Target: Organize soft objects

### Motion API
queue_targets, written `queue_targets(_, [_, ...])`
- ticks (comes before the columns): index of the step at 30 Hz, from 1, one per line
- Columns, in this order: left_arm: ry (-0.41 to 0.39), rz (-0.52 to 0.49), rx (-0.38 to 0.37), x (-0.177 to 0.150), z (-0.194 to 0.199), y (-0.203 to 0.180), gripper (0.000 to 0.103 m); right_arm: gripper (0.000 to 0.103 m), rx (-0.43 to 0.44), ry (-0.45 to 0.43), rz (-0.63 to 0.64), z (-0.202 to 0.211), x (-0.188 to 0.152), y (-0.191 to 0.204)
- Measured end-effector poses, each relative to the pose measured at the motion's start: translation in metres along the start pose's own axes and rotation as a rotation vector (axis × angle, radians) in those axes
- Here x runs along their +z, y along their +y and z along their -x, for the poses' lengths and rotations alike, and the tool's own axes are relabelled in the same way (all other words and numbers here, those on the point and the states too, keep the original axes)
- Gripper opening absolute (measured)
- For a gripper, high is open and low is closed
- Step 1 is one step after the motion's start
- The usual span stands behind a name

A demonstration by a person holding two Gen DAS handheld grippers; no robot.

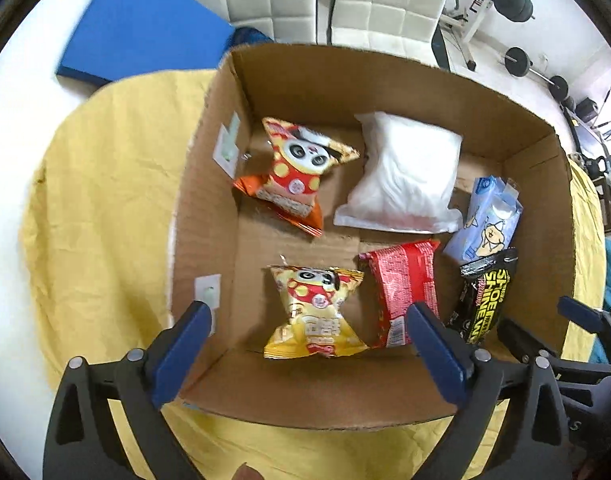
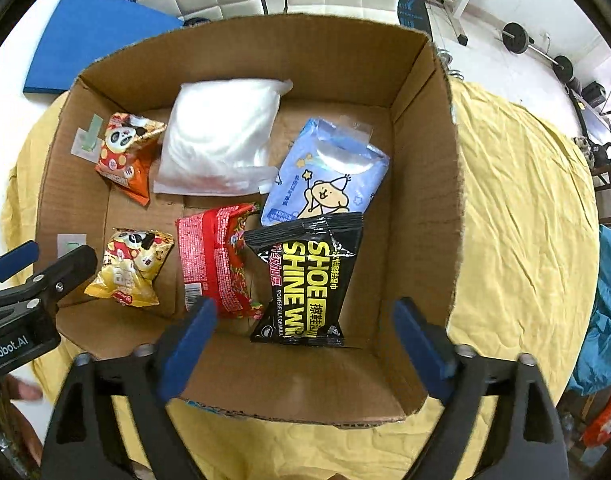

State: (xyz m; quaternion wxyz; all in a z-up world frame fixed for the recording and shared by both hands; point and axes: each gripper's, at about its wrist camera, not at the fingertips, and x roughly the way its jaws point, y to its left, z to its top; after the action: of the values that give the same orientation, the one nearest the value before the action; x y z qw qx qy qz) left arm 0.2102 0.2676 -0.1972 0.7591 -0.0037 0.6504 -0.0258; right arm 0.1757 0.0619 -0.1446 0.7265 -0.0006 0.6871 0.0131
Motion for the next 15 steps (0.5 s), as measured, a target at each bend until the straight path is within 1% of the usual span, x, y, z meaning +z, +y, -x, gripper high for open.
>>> queue_targets(1, [-0.009,-0.001,0.006,-0.001,0.002,0.000,0.100,0.099,-0.002,-0.004,0.001,0.007,-0.003,-0.005])
queue_targets(2, [-0.016,0.000,0.006,-0.002,0.005,0.001,0.100,0.103,-0.002,-0.005,-0.001,0.008,-0.004,-0.006])
queue_targets(5, [-0.023,0.009,0.004,-0.005,0.015,0.005,0.100,0.103,0.000,-0.005,-0.006,0.002,-0.005,-0.004])
queue_targets(9, [-0.067,-0.003,0.014,-0.012,0.032,-0.003,0.100,0.103,0.015,-0.024,-0.016,0.004,-0.008,-0.008])
queue_targets(12, [-0.096,-0.003,0.006,-0.019,0.046,-0.007,0.100,0.103,0.025,-0.053,-0.013,0.018,-0.014,-0.010])
queue_targets(15, [-0.158,-0.012,0.009,-0.030,0.071,-0.013,0.100,0.103,0.034,-0.090,-0.013,0.038,-0.023,-0.013])
